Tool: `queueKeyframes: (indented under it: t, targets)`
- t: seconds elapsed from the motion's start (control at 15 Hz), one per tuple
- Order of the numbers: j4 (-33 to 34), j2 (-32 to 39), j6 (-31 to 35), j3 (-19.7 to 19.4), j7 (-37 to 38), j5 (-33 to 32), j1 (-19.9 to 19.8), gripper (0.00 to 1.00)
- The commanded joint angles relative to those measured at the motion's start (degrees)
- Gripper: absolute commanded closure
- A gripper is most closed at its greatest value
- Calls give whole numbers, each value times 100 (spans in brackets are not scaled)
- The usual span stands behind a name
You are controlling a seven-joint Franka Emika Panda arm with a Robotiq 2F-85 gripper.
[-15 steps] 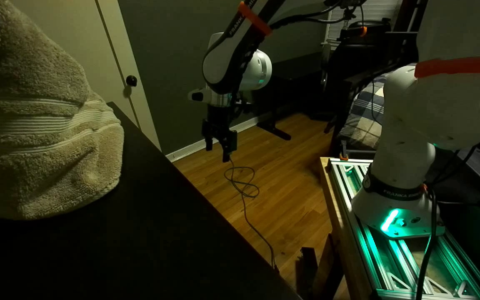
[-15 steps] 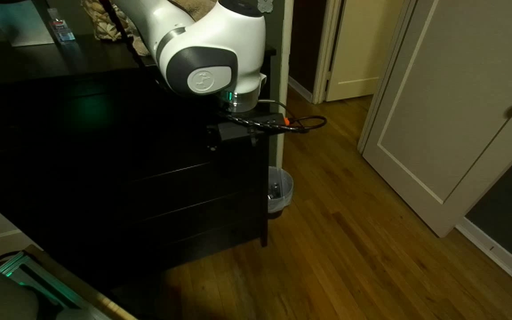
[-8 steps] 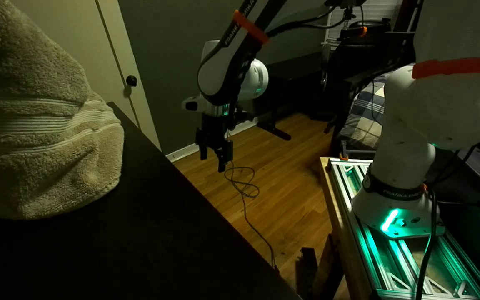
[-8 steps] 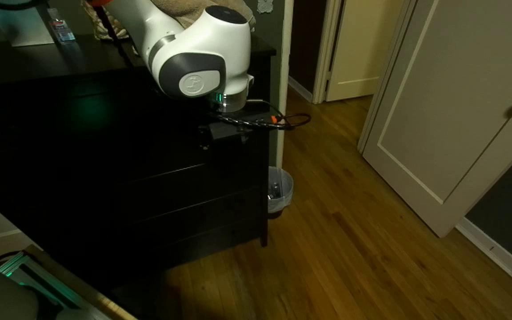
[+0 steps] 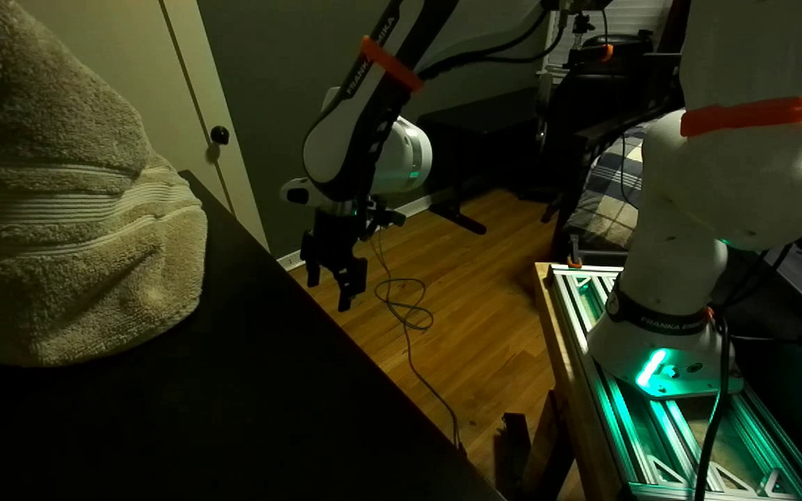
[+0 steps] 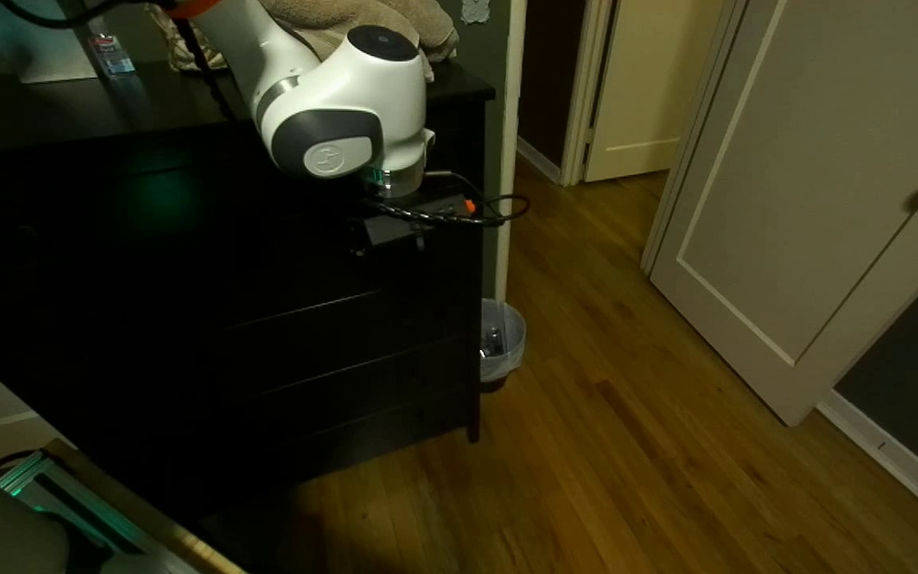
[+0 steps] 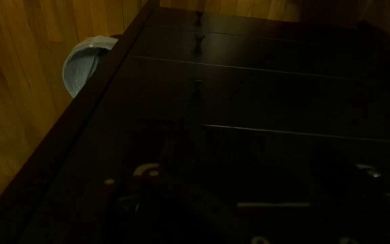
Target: Open the drawer
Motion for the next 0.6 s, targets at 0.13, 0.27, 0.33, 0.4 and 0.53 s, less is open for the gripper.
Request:
queueKeyframes:
  t: [0.13,0.27,0.33,0.4,0.53]
  targets:
    - [467,647,238,290,-897,438,-65,0]
    - [641,839,215,336,-1109,453,-97,0]
    - [732,928,203,357,-1212,478,-121,0]
    - [829,1023,182,371,-1303,503,-147,0]
    - [1024,1192,135,437,-1516,626,-216,0]
